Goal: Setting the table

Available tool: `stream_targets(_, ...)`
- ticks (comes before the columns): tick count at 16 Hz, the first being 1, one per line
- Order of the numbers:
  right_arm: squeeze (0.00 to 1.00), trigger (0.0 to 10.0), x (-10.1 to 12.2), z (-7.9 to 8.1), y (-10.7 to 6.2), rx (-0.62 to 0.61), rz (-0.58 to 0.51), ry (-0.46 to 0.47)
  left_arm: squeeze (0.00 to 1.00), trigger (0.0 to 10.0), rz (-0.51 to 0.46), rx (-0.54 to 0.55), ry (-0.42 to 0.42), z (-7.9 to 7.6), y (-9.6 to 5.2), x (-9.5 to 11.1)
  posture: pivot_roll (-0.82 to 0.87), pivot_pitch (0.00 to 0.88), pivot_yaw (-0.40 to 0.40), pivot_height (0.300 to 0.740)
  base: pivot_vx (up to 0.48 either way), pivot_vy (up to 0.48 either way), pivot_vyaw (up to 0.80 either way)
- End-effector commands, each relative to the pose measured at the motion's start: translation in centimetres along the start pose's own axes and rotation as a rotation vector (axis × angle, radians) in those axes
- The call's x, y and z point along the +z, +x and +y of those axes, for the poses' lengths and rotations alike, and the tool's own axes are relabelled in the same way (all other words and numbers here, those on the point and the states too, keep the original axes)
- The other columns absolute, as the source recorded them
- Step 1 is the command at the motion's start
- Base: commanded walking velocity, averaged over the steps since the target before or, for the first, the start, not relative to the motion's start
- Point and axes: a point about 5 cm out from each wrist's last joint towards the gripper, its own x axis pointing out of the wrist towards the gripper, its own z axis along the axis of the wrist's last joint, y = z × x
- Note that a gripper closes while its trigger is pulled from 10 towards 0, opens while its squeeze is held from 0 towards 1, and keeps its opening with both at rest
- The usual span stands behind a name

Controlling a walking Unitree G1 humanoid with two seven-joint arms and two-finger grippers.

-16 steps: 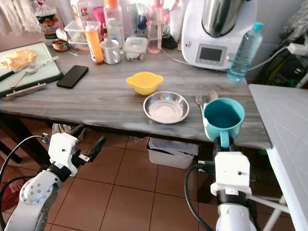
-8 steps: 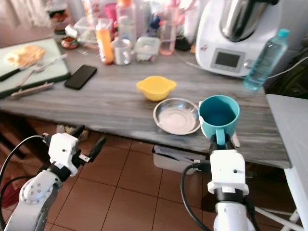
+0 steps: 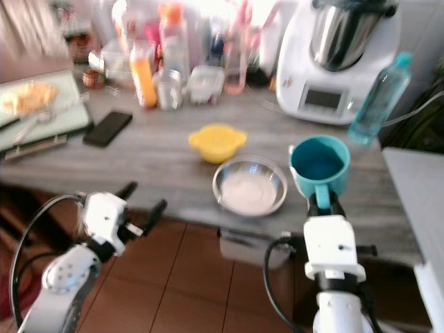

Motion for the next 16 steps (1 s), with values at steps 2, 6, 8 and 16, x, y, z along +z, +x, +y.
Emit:
stream_targets(2, 0.0, 10.0, 0.8, 0.3, 0.1, 0.004, -0.034, 0.007, 0.0, 10.0, 0.003, 0.021, 0.016, 0.8, -0.3, 0.1, 0.06, 0.067, -0.014, 0.74, 0.336, 0.0, 0.0)
stream_targets(6, 0.0, 10.0, 0.8, 0.4, 0.1, 0.005, -0.037, 0.003, 0.0, 10.0, 0.002, 0.017, 0.005, 0.7, -0.2, 0.1, 0.06, 0.071, -0.013, 0.74, 0.152, 0.0, 0.0)
stream_targets(8, 0.0, 10.0, 0.9, 0.5, 0.1, 0.007, -0.041, -0.001, 0.0, 10.0, -0.01, 0.009, 0.011, 0.6, 0.0, 0.4, 0.06, 0.07, -0.013, 0.74, 0.0, 0.0, 0.0)
stream_targets(16, 0.0, 10.0, 0.9, 0.4, 0.6, -0.001, -0.046, -0.007, 0.0, 10.0, -0.077, -0.132, -0.009, 0.5, 1.4, 2.5, 0.07, 0.072, -0.015, 0.74, 0.0, 0.0, -0.08)
